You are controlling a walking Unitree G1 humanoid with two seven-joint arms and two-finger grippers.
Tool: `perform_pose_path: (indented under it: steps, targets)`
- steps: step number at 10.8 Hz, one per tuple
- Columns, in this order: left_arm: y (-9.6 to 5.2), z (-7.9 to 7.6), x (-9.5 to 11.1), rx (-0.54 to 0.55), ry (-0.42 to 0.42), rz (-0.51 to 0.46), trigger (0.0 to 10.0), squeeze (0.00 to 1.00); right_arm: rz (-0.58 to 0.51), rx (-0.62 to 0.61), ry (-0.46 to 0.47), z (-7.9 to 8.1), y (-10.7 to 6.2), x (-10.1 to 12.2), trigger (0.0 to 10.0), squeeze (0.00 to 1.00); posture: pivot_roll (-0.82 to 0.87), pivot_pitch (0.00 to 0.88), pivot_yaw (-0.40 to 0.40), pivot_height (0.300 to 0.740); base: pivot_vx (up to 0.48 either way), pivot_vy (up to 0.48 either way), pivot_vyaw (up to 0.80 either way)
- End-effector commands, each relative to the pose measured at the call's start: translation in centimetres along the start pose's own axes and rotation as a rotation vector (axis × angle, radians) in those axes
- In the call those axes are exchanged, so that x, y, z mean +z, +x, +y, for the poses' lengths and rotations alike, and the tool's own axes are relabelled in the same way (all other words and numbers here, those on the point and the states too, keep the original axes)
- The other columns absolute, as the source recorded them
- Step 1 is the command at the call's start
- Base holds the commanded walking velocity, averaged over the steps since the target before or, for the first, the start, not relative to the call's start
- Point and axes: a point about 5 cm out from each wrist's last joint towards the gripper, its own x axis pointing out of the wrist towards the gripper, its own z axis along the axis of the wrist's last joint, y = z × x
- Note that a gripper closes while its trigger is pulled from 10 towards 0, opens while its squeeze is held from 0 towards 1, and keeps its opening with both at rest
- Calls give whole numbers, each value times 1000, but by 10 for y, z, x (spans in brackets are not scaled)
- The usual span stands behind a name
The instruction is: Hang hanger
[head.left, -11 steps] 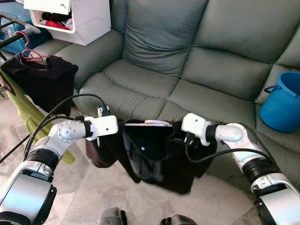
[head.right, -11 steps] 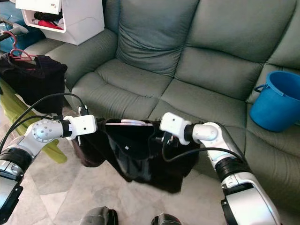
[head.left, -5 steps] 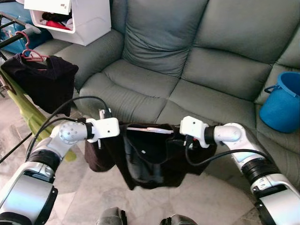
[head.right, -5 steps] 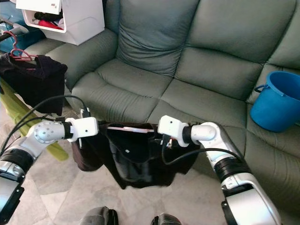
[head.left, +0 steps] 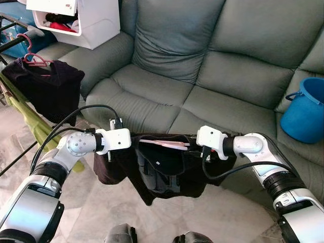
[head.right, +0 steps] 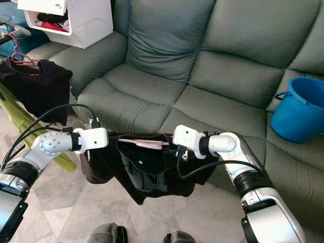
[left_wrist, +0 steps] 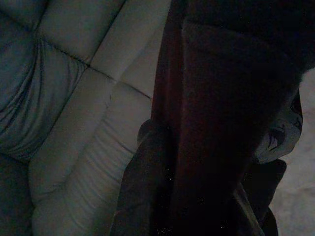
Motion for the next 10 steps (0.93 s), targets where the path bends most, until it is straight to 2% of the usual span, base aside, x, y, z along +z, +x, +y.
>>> perform_pose_path:
  steps: [1,2,3,4,6,7,10]
  targets:
    - [0,17,14,58,40,-61,0,0,32,-15,-50,1,4,0,0,0,-83,0,-37,740,0,0,0]
    - [0,17,13,57,40,-60,0,0,32,-55,-52,-3,7,1,0,0,-82,0,-36,740,0,0,0]
    - [0,16,13,51,38,-58,0,0,-15,-124,-63,-8,12,12,10000,0,-82,0,-36,740,0,0,0]
    - [0,16,13,48,38,-55,0,0,-45,-134,-52,-10,13,18,10000,1000,-82,0,-36,740,0,0,0]
    - [-1,15,11,44,33,-42,0,0,-73,-146,-132,-16,14,39,10000,980,-81,0,-38,740,0,0,0]
    - [0,15,11,43,32,-37,0,0,-72,-137,-146,-18,12,44,10000,0,-81,0,-38,740,0,0,0]
    - [1,14,11,40,32,-33,0,0,-23,-76,-181,-16,2,45,10000,0,-92,0,-41,740,0,0,0]
